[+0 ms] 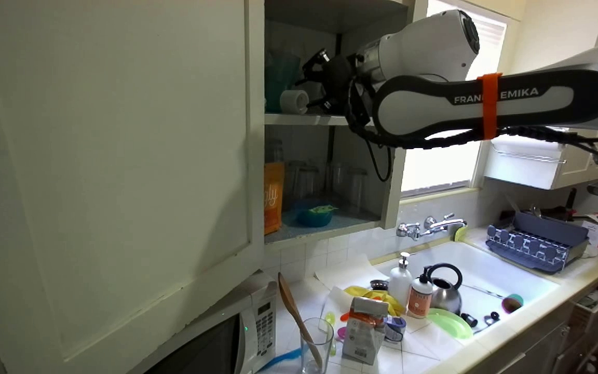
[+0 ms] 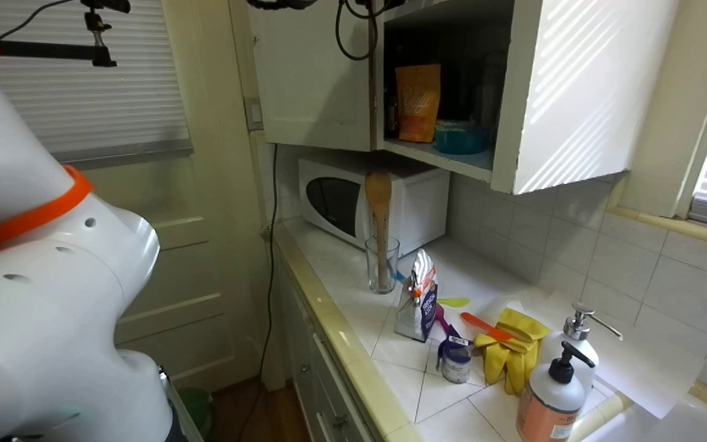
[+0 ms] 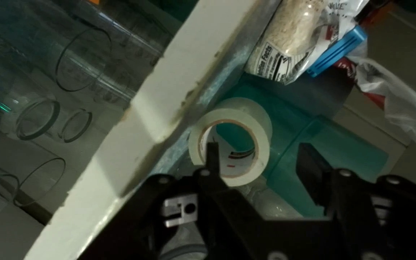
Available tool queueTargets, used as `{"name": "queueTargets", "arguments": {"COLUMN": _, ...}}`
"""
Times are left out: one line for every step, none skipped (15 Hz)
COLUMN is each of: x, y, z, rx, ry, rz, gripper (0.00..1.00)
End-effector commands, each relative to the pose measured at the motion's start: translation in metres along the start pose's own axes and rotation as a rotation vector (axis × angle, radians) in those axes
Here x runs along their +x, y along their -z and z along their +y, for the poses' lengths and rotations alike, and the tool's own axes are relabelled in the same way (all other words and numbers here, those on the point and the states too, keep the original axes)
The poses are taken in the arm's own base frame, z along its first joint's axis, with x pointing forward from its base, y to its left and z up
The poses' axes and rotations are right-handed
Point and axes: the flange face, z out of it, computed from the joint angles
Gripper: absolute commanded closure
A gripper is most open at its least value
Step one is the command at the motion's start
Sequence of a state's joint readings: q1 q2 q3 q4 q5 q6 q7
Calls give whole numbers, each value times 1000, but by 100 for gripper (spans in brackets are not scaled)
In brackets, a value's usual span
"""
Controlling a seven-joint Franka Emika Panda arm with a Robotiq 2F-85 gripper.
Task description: Remove the masking tape from the second shelf to the first shelf of the cabinet
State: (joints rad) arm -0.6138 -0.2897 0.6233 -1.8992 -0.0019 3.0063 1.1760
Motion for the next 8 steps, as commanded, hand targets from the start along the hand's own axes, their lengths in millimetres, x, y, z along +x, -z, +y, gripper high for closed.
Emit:
{"name": "queueTargets", "arguments": {"x": 3, "y": -7, "z": -6, "rx": 8, "ry": 25, "rz": 5, "gripper": 42}}
{"name": "queueTargets", "arguments": {"x": 5, "y": -9, "z": -6, "rx": 10, "ry": 34, "rz": 12, "gripper": 44}}
{"name": "queueTargets", "arguments": {"x": 7, "y": -10, "z": -6, "rx": 8, "ry": 38, "rz": 18, "gripper": 48}}
{"name": "queueTargets", "arguments": {"x": 8, "y": -12, "z": -6, "rx": 5, "ry": 42, "rz": 20, "gripper": 47}}
{"name": "queueTargets", "arguments": {"x": 9, "y": -14, "z": -5, "rx": 4, "ry": 46, "rz": 20, "gripper": 53}}
{"name": "queueTargets", "arguments": {"x": 10, "y": -16, "z": -5, "rx": 2, "ry": 50, "rz": 19, "gripper": 51}}
{"name": "queueTargets", "arguments": {"x": 10, "y": -18, "z": -5, "rx": 0, "ry": 54, "rz": 17, "gripper": 55}}
{"name": "queueTargets", "arguments": {"x": 10, "y": -21, "z": -4, "rx": -2, "ry": 59, "rz": 14, "gripper": 55}}
